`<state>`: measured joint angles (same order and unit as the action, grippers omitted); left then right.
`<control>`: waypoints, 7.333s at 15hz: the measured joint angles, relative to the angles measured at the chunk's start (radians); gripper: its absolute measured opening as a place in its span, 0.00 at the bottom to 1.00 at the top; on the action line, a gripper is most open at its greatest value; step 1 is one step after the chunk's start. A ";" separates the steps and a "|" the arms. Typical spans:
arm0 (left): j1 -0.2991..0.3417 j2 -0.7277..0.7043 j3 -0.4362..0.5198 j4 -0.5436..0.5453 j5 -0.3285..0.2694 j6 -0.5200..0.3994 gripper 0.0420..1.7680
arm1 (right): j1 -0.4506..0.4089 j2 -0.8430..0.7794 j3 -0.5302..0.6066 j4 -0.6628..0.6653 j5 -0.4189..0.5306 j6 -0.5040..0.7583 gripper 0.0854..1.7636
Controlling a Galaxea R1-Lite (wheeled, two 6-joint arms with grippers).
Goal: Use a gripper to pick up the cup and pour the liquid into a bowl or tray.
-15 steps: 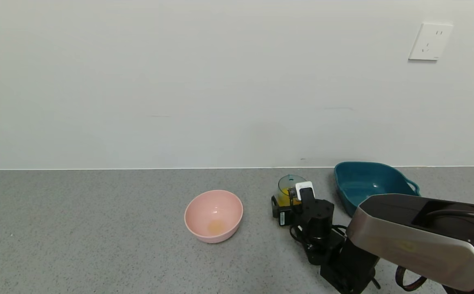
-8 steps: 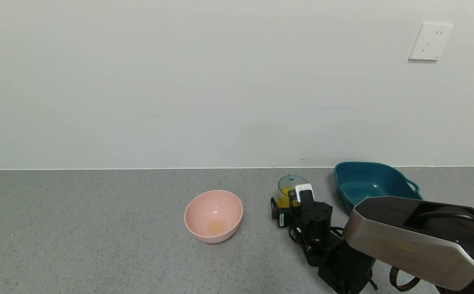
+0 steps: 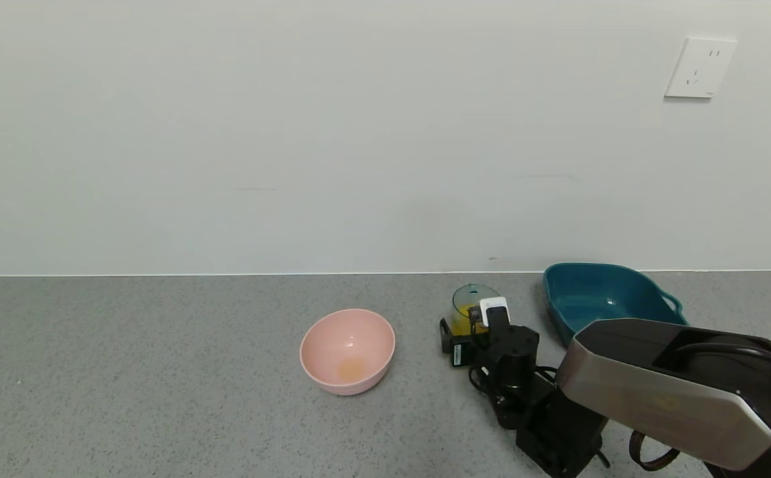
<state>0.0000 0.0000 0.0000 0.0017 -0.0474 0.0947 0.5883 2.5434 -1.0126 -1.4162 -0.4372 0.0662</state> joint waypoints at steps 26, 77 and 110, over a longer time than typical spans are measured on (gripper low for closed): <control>0.000 0.000 0.000 0.000 0.000 0.000 0.97 | -0.001 -0.150 0.009 0.111 0.050 -0.049 0.77; 0.000 0.000 0.000 0.000 0.000 0.000 0.97 | 0.073 -0.335 0.053 0.331 0.316 -0.427 0.77; 0.000 0.000 0.000 0.000 0.000 0.000 0.97 | 0.082 -0.282 -0.177 0.606 0.324 -0.569 0.77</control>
<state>0.0000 0.0000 0.0000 0.0017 -0.0474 0.0947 0.6700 2.2611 -1.1900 -0.8104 -0.1134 -0.5026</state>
